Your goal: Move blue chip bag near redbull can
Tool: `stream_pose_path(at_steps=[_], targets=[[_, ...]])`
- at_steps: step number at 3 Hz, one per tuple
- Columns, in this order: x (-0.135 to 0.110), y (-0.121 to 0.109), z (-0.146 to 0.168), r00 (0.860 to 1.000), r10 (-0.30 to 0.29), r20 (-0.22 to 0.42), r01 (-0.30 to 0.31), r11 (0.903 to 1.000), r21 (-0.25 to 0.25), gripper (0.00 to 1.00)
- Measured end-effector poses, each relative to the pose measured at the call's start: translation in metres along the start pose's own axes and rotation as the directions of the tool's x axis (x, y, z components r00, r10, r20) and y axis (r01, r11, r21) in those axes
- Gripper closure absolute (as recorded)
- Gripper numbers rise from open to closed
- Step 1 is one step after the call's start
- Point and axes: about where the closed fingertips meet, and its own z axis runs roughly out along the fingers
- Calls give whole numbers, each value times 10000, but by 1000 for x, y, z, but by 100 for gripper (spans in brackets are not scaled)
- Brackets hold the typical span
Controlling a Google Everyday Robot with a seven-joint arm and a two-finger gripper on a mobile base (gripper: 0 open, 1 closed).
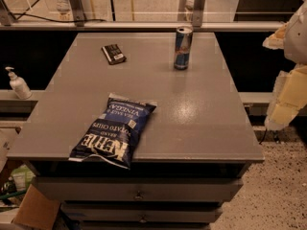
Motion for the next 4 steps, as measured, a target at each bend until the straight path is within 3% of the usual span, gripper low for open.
stream_pose_path(at_steps=[1,2,3,4], targets=[[0,0,0,10000,0,2,0,10000,2,0],[-15,8,3,9977,-43,671,44,10000,-18,0],[-45,27,14,9840,-22,1783,33,10000,-56,0],[-80,49,32,9614,-95,2748,134,9998,-123,0]])
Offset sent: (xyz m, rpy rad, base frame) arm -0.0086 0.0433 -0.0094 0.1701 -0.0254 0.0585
